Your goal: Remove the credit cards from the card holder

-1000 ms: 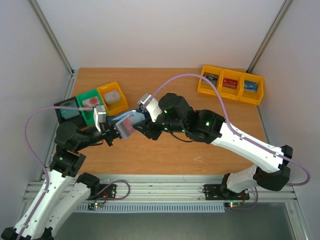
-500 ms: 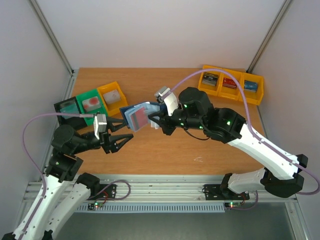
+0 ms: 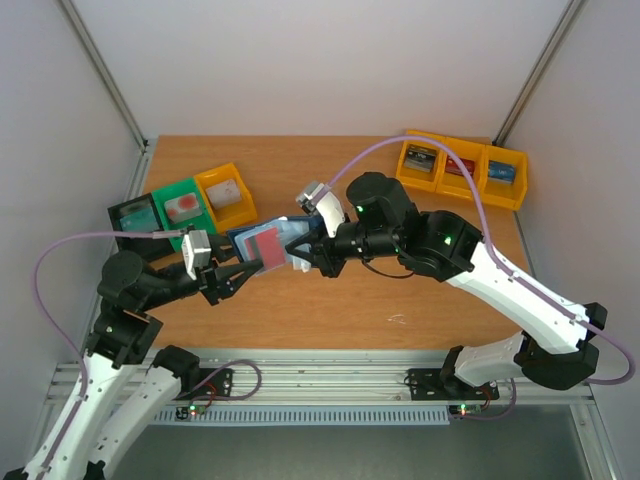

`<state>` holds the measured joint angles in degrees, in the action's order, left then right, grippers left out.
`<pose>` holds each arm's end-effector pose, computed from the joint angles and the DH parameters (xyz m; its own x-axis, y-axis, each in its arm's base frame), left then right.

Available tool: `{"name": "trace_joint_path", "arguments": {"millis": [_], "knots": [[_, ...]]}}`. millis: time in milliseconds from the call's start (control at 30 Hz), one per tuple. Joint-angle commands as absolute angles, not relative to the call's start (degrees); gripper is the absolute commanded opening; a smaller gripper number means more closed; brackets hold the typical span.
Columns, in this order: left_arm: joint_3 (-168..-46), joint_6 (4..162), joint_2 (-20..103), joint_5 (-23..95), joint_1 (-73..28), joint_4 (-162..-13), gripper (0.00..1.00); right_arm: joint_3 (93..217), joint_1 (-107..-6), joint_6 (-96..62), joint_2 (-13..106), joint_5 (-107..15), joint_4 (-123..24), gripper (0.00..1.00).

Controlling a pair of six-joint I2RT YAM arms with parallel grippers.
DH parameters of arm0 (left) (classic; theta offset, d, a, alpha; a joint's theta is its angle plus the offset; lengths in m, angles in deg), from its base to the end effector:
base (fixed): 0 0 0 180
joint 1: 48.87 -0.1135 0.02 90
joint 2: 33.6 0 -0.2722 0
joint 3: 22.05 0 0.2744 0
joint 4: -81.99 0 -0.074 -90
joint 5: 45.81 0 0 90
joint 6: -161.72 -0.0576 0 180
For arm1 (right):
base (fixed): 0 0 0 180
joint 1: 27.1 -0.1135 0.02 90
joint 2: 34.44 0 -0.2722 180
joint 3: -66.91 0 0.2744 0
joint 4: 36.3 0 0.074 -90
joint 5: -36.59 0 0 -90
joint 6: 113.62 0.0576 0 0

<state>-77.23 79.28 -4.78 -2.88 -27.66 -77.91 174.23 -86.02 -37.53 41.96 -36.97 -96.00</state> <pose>0.1152 -0.0899 0.3789 -0.0209 -0.0880 -0.9959 0.9303 0.3632 -0.0516 0.1433 0.2694 0.4568 -0.0130 -0.4682 -0.8835 -0.9814 0.1753 -0.0784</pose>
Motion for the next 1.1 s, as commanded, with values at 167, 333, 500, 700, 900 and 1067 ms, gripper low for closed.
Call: {"name": "trace_joint_path", "arguments": {"millis": [167, 333, 500, 700, 900, 1067], "knots": [[-81.4, 77.4, -7.4, -0.1, -27.9, -77.3, 0.53, 175.3, -86.0, -40.3, 38.6, -33.6, -97.5, 0.01], [-82.3, 76.4, -7.6, 2.3, -28.4, -75.7, 0.53, 174.6, -86.0, -40.5, 37.6, -34.3, -97.7, 0.01], [-82.3, 76.3, -7.6, 1.4, -28.5, -75.2, 0.53, 174.5, -86.0, -40.3, 37.0, -33.9, -97.5, 0.01], [-82.3, 75.8, -6.6, -1.4, -28.5, -76.8, 0.51, 174.5, -86.0, -39.3, 37.1, -34.1, -97.1, 0.01], [-82.2, 77.6, -5.9, -9.4, -28.5, -78.0, 0.56, 174.9, -86.0, -38.3, 38.0, -35.6, -96.8, 0.01], [-82.2, 78.5, -5.3, -7.8, -28.5, -79.5, 0.52, 175.9, -86.0, -38.3, 39.3, -34.0, -96.8, 0.01]]}}
